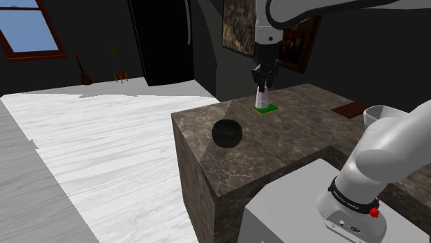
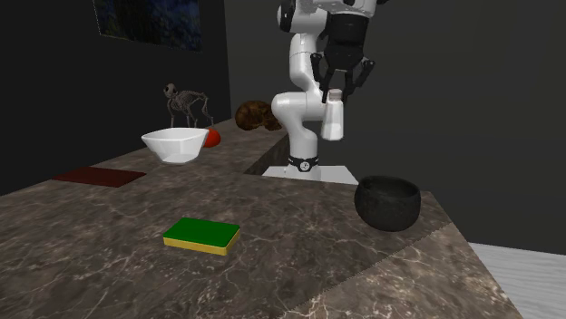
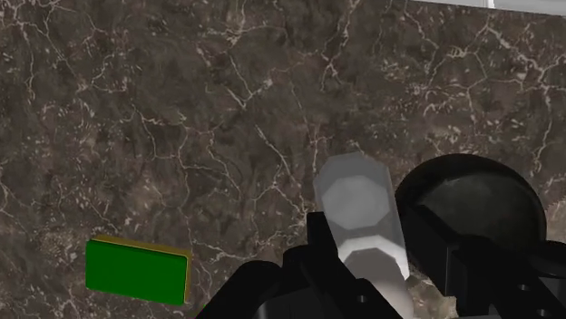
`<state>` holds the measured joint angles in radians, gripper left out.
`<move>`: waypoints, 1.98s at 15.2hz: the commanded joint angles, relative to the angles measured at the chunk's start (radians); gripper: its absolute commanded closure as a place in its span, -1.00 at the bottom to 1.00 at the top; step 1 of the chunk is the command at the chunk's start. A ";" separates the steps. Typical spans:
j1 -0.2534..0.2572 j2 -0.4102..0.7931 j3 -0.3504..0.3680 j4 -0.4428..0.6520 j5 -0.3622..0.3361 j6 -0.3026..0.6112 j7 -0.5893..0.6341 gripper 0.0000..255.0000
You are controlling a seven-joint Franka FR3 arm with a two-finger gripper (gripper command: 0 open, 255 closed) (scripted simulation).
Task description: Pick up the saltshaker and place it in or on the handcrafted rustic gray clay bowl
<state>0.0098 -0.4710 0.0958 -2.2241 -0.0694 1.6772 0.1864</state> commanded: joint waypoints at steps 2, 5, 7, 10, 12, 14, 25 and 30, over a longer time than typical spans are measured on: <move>0.017 0.078 0.043 0.089 0.016 -0.016 0.058 1.00; 0.034 0.160 0.088 0.181 0.024 -0.030 0.119 1.00; 0.046 0.219 0.116 0.247 0.024 -0.042 0.160 1.00; 0.060 0.288 0.146 0.315 0.020 -0.045 0.208 1.00; 0.060 0.287 0.146 0.287 0.020 -0.018 0.210 1.00; 0.061 0.287 0.147 0.260 0.020 0.009 0.212 1.00; 0.062 0.301 0.150 0.126 0.017 0.155 0.225 1.00; 0.062 0.313 0.152 0.082 0.013 0.212 0.232 1.00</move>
<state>0.0719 -0.1581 0.2475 -2.1338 -0.0559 1.8795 0.4179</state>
